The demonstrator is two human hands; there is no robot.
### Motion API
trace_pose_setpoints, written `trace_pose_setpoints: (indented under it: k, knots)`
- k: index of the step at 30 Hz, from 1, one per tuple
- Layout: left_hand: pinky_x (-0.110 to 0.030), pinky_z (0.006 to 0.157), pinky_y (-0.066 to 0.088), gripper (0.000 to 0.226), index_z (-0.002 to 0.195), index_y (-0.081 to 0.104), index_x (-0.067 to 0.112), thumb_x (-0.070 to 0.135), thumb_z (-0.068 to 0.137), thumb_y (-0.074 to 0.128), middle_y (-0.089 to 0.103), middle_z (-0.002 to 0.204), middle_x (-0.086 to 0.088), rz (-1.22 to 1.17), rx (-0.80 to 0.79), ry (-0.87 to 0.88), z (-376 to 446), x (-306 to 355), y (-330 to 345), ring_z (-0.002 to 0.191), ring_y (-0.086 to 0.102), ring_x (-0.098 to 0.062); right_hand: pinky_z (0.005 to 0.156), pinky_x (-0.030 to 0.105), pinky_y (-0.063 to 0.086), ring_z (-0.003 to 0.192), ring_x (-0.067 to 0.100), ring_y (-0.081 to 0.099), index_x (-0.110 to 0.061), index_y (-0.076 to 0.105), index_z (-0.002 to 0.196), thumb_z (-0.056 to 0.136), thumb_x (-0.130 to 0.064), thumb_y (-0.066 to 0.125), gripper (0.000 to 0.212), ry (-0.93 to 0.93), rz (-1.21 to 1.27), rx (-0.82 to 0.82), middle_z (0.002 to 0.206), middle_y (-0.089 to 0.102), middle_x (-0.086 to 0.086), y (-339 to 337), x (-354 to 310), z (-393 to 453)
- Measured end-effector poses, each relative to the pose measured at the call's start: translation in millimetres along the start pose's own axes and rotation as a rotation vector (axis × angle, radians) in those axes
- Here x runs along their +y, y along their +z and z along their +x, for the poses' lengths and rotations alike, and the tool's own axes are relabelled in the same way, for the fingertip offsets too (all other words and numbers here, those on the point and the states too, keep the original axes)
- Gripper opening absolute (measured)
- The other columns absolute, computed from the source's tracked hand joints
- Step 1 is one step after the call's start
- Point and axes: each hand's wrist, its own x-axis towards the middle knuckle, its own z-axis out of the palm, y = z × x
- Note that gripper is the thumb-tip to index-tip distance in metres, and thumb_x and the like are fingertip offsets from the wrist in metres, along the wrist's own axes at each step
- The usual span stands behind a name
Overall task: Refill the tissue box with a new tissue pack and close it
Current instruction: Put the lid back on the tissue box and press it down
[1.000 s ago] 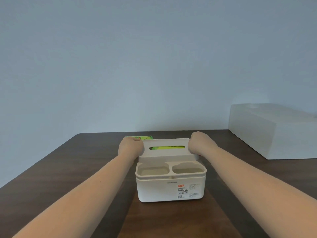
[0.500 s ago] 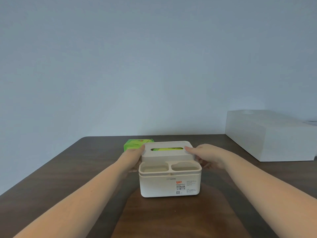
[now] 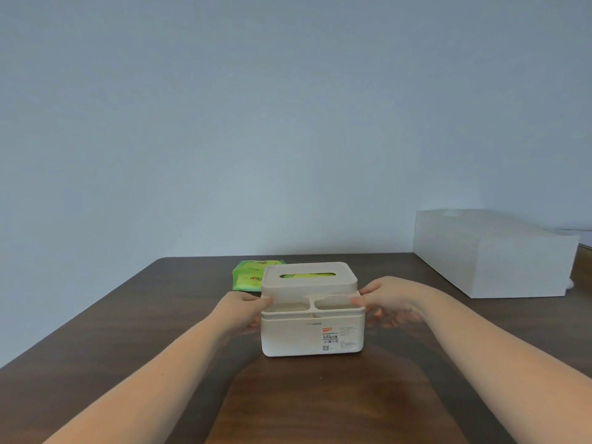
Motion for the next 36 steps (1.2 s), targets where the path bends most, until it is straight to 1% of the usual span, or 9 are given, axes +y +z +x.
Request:
trace_pose_setpoints:
  k: [5,8,12,19,24,28,30,33,36]
  knots:
    - [-0.041,0.085,0.060,0.021,0.080,0.075,0.001,0.020,0.087,0.067,0.071,0.081,-0.015,0.062,0.053,0.041,1,0,3,0.076,0.070,-0.027,0.045,0.022,0.044,0.061,0.018,0.059,-0.006,0.068,0.106,0.091,-0.023,0.065,0.023,-0.013,0.039,0.025,0.097,0.069,0.014,5,5,1]
    - [-0.041,0.083,0.061,0.027,0.085,0.073,-0.004,0.020,0.090,0.062,0.070,0.078,-0.014,0.128,0.094,0.066,-3,-1,9,0.076,0.070,-0.027,0.043,0.021,0.043,0.056,0.016,0.058,-0.008,0.068,0.093,0.092,-0.024,0.063,0.017,-0.009,0.039,0.045,0.087,0.065,0.012,10,9,3]
    - [-0.043,0.084,0.061,0.033,0.090,0.073,-0.010,0.020,0.091,0.059,0.068,0.075,-0.013,0.169,0.122,0.070,-6,0,10,0.075,0.069,-0.028,0.044,0.022,0.043,0.056,0.017,0.057,-0.006,0.068,0.095,0.092,-0.024,0.062,0.018,-0.008,0.056,0.061,0.089,0.064,0.013,12,12,3]
    - [-0.043,0.084,0.061,0.038,0.057,0.059,0.007,0.027,0.090,0.056,0.060,0.057,-0.006,0.215,0.161,0.056,-11,-2,12,0.064,0.065,-0.027,0.042,0.020,0.043,0.055,0.017,0.056,-0.008,0.066,0.094,0.094,-0.022,0.058,0.016,-0.017,-0.021,0.134,0.082,0.062,0.008,19,3,-7]
    - [-0.030,0.064,0.045,0.043,0.049,0.049,0.012,0.028,0.089,0.047,0.060,0.053,-0.004,0.385,0.249,0.123,-20,-7,19,0.060,0.054,-0.023,0.044,0.021,0.041,0.041,0.024,0.051,-0.007,0.055,0.076,0.086,-0.014,0.043,0.018,-0.006,-0.184,0.309,0.062,0.059,0.012,39,8,-10]
    - [-0.028,0.058,0.035,0.038,0.048,0.043,0.014,0.025,0.084,0.050,0.050,0.055,-0.006,0.449,0.283,0.156,-18,-3,20,0.058,0.045,-0.022,0.034,0.019,0.042,0.035,0.024,0.058,-0.003,0.053,0.090,0.088,-0.011,0.040,0.015,0.008,-0.066,0.349,0.082,0.067,0.017,48,10,-7]
    - [-0.028,0.054,0.031,0.039,0.047,0.040,0.015,0.024,0.083,0.051,0.049,0.056,-0.006,0.511,0.304,0.181,-16,1,21,0.057,0.041,-0.022,0.043,0.027,0.053,0.044,0.029,0.066,0.001,0.055,0.094,0.083,-0.003,0.045,0.015,-0.002,-0.050,0.372,0.093,0.070,0.023,44,7,-3]
    - [-0.028,0.050,0.024,0.041,0.046,0.033,0.016,0.021,0.082,0.051,0.044,0.056,-0.007,0.557,0.322,0.221,-12,8,27,0.056,0.034,-0.022,0.076,0.040,0.059,0.079,0.036,0.074,0.002,0.060,0.087,0.074,0.003,0.065,0.013,0.010,-0.180,0.421,0.090,0.074,0.022,35,5,1]
    - [-0.029,0.052,0.023,0.038,0.049,0.032,0.016,0.019,0.081,0.051,0.043,0.057,-0.008,0.568,0.312,0.241,-4,14,40,0.058,0.034,-0.022,0.076,0.036,0.055,0.086,0.035,0.073,-0.004,0.058,0.079,0.071,0.002,0.070,0.015,0.023,-0.238,0.465,0.090,0.075,0.020,21,6,3]
